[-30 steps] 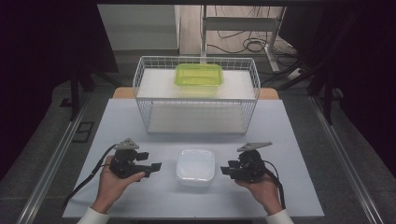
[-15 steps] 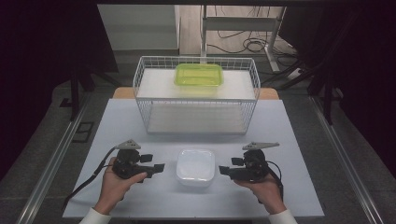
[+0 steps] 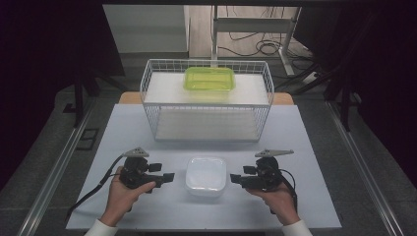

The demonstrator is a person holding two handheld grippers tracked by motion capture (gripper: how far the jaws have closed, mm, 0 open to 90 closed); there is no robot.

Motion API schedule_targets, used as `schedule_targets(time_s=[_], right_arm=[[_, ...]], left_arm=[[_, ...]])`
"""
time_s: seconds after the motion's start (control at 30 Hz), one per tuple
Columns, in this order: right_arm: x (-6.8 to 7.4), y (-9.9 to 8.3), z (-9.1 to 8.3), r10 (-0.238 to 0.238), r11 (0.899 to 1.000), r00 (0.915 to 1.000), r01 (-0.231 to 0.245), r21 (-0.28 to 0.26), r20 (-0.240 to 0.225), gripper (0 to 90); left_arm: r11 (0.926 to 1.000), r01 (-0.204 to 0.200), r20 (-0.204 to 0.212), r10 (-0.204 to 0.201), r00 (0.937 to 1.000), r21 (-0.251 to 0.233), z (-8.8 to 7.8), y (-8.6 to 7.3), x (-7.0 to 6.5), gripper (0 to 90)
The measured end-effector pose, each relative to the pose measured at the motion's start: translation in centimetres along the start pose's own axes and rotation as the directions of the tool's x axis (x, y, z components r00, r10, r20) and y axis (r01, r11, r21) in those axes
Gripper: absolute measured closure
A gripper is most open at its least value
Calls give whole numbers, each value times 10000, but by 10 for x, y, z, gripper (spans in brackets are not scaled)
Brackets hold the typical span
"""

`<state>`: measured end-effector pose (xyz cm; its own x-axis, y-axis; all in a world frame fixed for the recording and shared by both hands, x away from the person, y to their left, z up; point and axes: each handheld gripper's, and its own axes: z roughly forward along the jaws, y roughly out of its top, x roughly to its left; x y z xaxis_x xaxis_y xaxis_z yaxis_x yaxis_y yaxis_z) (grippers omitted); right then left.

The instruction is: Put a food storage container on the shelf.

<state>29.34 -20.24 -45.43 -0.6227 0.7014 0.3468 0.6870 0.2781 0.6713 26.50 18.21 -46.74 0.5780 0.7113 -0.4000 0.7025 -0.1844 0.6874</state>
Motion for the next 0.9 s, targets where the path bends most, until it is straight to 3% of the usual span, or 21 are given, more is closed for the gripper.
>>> schedule_targets(time_s=[0.17,0.3,0.43,0.57,0.9], right_arm=[[1,1,3,231,9997,9997,-231,-9,-63,306],[3,3,9,275,9996,9995,-275,22,-151,311],[3,4,14,398,9992,9987,-396,61,-321,313],[2,5,21,526,9986,9978,-521,135,-404,312],[-2,3,35,1165,9930,9909,-1148,279,-678,343]], left_arm=[[9992,408,323,-409,9986,30,9,0,0,283],[9946,1025,925,-1036,9903,163,20,0,0,286],[9875,1494,1005,-1538,9830,500,29,0,3,340],[9815,1840,1202,-1892,9746,531,35,2,5,344],[9724,2260,1521,-2323,9607,581,43,4,11,344]])
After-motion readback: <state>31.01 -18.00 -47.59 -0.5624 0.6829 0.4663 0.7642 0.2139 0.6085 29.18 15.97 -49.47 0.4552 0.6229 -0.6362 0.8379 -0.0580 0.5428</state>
